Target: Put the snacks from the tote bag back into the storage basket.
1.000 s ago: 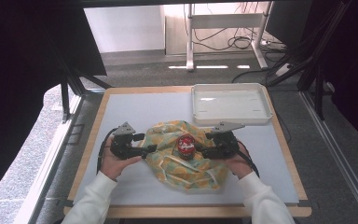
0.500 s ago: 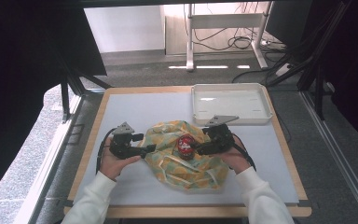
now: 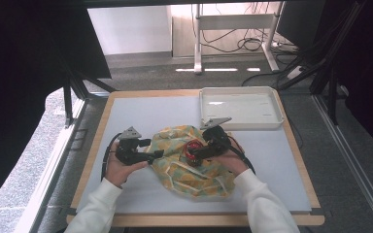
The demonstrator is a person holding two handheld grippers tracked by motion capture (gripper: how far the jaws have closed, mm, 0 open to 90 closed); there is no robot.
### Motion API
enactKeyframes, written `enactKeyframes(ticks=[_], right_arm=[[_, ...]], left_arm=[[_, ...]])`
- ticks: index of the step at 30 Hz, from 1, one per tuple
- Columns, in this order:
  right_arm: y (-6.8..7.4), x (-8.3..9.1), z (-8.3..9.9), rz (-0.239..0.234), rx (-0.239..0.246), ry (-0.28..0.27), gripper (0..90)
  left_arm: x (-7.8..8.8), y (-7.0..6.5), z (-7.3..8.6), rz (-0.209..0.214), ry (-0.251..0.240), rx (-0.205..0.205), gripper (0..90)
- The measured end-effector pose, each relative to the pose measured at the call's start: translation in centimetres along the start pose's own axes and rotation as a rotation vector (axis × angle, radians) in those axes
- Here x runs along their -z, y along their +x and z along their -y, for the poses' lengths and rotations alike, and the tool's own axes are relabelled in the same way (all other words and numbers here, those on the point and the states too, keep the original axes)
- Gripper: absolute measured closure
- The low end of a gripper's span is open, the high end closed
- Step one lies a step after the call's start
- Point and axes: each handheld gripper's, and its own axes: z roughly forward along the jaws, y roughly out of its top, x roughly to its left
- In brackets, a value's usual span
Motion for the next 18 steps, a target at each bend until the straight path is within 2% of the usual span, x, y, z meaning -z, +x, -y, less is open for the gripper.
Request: enactKeyframes(ticks=[6, 10, 18], right_arm=[[1.0, -1.4, 0.3, 0.035, 0.026, 0.058, 11.9], [1.3, -2.5, 0.8, 0.042, 0.026, 0.108, 10.8], [1.3, -3.6, 1.4, 0.062, 0.04, 0.152, 12.7]], left_arm=[[0.0, 0.0, 0.0, -0.003, 0.004, -0.003, 24.4], [0.0, 0.1, 0.1, -0.016, 0.012, -0.006, 24.8], [0.0, 0.3, 0.2, -0.024, 0.02, 0.0, 25.3]])
